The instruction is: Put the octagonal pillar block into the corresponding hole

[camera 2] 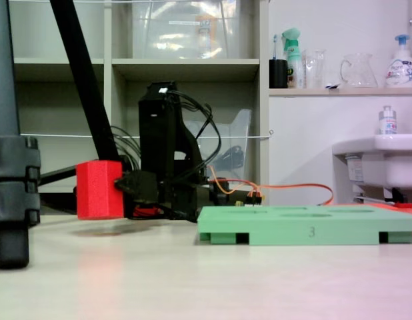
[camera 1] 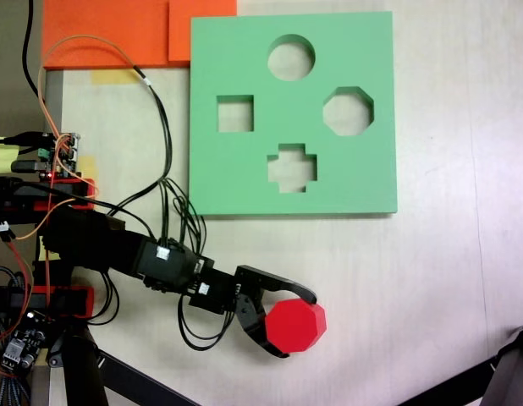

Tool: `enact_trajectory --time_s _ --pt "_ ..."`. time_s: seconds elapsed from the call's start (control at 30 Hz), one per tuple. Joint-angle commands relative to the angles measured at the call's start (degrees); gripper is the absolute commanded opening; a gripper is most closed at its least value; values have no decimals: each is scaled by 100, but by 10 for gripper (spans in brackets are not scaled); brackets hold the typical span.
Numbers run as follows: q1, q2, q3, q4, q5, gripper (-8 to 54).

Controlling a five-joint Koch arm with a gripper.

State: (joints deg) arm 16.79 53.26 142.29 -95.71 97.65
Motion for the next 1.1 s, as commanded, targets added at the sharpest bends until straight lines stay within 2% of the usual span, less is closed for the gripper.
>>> enact_trajectory --time_s 0.0,0.13,0.3,0.37,0.53,0.67,1.07 --pt "-149 563 70 -431 114 167" --pt "-800 1354 79 9 176 167" --pt "-2162 2848 -44 2109 158 167" --pt "-2725 3059 -360 2689 141 168" --pt "-3762 3032 -1195 3797 105 169" --pt "-4280 2549 -1916 4087 62 169" --pt "-4491 1758 -2769 4430 -193 171"
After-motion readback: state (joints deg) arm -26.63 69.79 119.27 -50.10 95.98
